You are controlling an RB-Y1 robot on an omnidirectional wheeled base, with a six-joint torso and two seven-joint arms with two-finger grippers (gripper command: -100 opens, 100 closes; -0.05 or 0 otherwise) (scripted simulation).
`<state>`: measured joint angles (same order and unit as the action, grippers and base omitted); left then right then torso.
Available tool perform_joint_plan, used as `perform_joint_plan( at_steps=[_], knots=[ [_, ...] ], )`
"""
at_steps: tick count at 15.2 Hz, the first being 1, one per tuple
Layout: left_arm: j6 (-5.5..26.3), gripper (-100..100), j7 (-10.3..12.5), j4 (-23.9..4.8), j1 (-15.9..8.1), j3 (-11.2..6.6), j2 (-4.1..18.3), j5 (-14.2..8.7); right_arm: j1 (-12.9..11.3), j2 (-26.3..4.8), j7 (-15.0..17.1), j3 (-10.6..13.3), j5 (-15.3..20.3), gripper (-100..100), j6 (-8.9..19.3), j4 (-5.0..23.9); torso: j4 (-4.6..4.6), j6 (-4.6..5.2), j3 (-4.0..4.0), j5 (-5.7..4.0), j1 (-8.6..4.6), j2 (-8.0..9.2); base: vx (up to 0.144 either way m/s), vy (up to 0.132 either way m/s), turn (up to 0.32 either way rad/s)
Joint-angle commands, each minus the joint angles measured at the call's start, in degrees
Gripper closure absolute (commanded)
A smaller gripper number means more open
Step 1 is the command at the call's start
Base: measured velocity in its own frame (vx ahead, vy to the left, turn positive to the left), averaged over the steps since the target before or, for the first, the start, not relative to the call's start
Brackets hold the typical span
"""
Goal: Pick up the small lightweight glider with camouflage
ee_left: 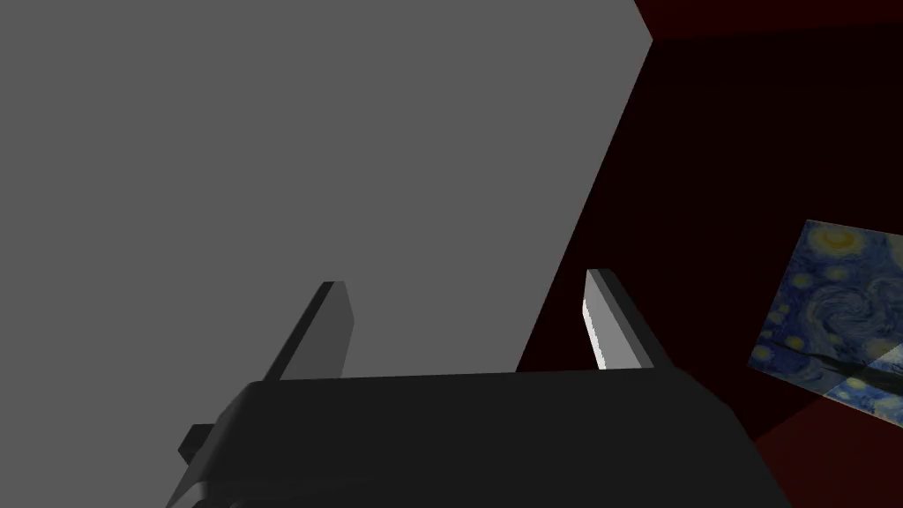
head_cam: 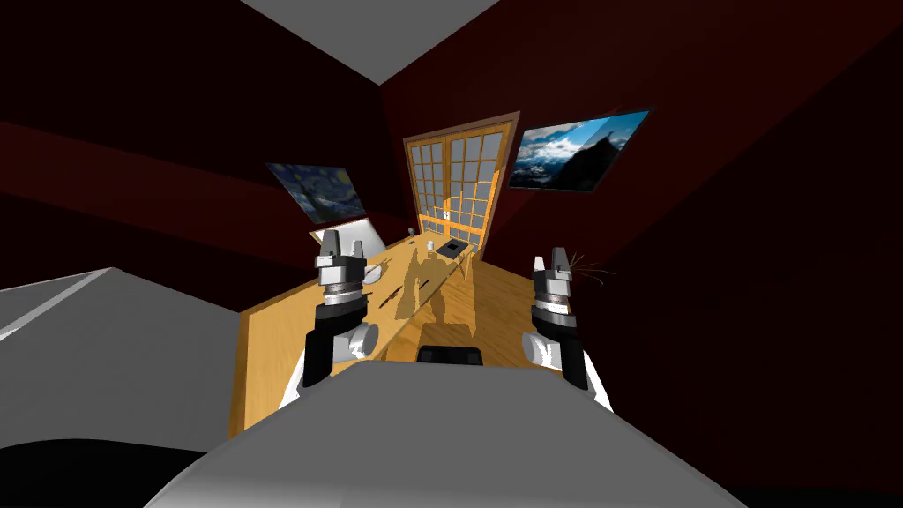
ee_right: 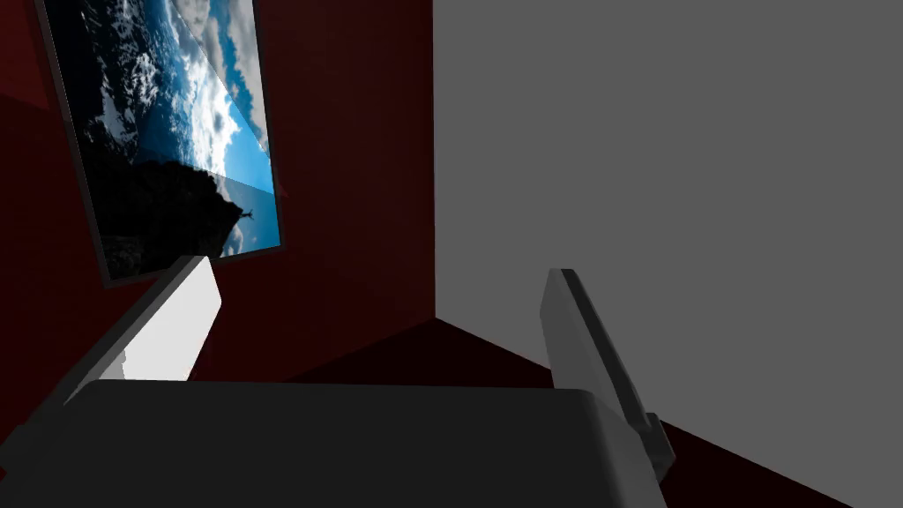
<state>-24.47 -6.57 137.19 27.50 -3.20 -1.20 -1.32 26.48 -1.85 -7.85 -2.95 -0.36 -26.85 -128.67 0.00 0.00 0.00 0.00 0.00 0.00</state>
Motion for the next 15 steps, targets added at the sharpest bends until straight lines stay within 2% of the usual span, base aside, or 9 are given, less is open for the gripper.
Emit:
perform_joint_plan(
  at_steps=[1,2,3,5,6,8,11,14,15],
  knots=[
    [0.7,-100,0.3,-0.6,-0.1,-0.29,2.2,-0.3,0.0,0.0,0.0,0.0,0.0,0,0.0,0.0,0.00,0.00,0.00,0.00,0.00,0.00,0.003,-0.001,-0.019],
    [1.4,-100,0.5,-1.3,-0.3,-0.59,3.7,-0.5,0.0,0.0,0.0,0.0,0.0,0,0.0,0.0,0.00,0.00,0.00,0.00,0.01,-0.01,0.008,-0.003,-0.043],
    [1.4,-100,0.5,-1.3,-0.3,-0.59,3.8,-0.5,0.0,0.0,0.0,0.0,0.0,0,0.0,0.0,-0.01,0.01,-0.01,0.00,0.02,-0.02,0.010,-0.002,-0.030],
    [3.5,-100,1.3,-3.3,-0.7,-1.45,6.9,-1.3,0.0,0.0,0.0,0.0,0.0,0,0.0,0.0,-0.01,0.01,-0.03,0.00,0.02,-0.05,0.017,-0.003,-0.041],
    [3.5,-100,1.3,-3.3,-0.7,-1.45,7.0,-1.3,0.0,0.0,0.0,0.0,0.0,0,0.0,0.0,-0.02,0.01,-0.04,0.01,0.02,-0.07,0.019,-0.001,-0.048],
    [6.3,-100,2.4,-6.0,-1.3,-2.64,9.9,-2.4,0.0,0.0,0.0,0.0,0.0,0,0.0,0.0,-0.02,0.01,-0.05,0.01,0.02,-0.09,0.022,-0.004,-0.064],
    [8.1,-100,3.1,-7.6,-1.6,-3.34,11.5,-3.0,0.0,0.0,0.0,0.0,0.0,0,0.0,0.0,-0.03,0.01,-0.07,0.01,0.03,-0.13,0.025,-0.004,-0.060],
    [11.6,-100,4.6,-11.3,-2.3,-4.94,14.1,-4.5,0.0,0.0,0.0,0.0,0.0,0,0.0,0.0,-0.03,0.01,-0.07,0.01,0.02,-0.12,0.025,-0.004,-0.059],
    [12.0,-100,4.6,-11.3,-2.3,-4.94,14.1,-4.5,0.0,0.0,0.0,0.0,0.0,0,0.0,0.0,-0.03,0.02,-0.08,0.01,0.01,-0.14,0.028,-0.006,-0.059]
  ],
)
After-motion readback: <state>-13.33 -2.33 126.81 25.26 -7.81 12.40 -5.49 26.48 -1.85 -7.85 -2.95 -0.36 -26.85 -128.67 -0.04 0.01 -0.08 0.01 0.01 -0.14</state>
